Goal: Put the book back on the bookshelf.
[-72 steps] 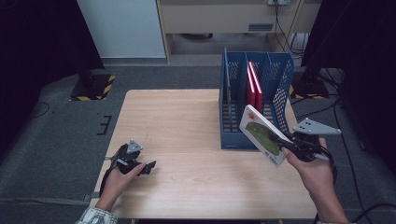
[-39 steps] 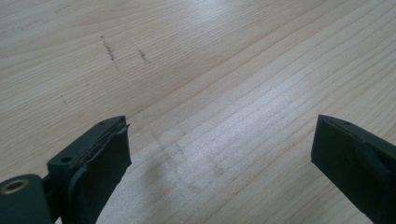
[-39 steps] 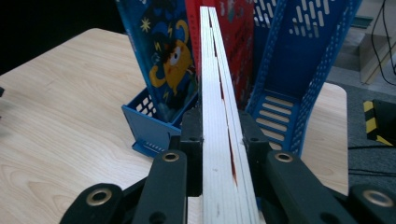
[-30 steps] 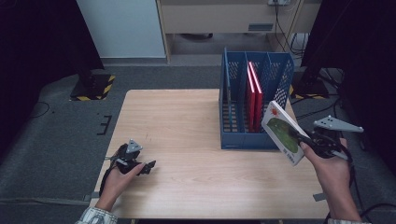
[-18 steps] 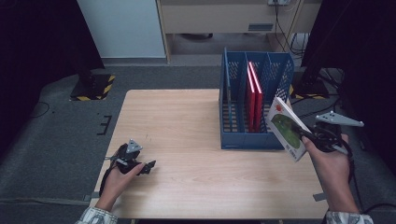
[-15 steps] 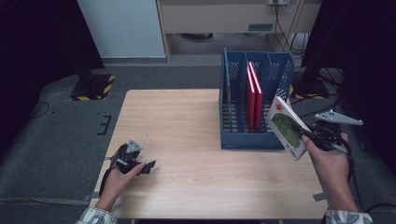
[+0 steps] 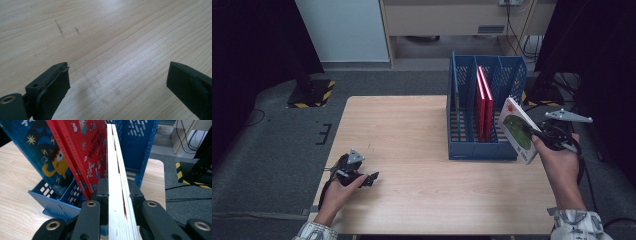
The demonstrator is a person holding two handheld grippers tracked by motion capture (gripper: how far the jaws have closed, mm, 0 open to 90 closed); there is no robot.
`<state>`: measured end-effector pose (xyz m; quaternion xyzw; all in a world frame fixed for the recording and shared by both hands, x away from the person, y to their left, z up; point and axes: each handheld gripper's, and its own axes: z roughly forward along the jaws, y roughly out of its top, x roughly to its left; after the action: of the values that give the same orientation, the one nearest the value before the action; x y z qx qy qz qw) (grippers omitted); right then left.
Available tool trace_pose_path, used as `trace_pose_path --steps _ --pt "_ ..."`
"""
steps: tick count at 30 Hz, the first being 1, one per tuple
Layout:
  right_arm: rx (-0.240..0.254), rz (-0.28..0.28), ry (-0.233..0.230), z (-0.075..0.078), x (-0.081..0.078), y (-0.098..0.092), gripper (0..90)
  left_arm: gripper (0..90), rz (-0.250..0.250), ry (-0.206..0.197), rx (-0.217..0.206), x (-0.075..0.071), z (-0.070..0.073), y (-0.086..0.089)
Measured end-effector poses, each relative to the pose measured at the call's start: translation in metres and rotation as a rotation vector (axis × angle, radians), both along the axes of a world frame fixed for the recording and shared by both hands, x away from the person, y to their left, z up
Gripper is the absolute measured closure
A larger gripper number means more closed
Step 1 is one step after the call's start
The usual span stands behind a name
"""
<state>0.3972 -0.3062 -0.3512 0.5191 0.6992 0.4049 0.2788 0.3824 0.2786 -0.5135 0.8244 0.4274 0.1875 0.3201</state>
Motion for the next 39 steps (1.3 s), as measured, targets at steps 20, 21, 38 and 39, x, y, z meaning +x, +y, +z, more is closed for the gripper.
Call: trace_pose_path --steps 20,21,38,39 --pt "0.005 -0.056 0.009 0.003 0.025 0.002 76.5 3.9 0.000 -0.003 0.001 0.000 0.001 0.000" --pt "0.005 -0.056 0.009 0.003 0.025 0.002 76.5 3.8 0.000 -0.003 0.001 0.000 0.001 0.000" --pt "0.002 -0.104 0.015 0.005 0.056 0.006 76.5 3.9 -0.008 -0.017 -0.001 0.000 0.002 -0.003" --pt "0.003 -0.106 0.015 0.005 0.058 0.007 76.5 3.9 -0.007 -0.018 -0.001 0.000 0.002 -0.003"
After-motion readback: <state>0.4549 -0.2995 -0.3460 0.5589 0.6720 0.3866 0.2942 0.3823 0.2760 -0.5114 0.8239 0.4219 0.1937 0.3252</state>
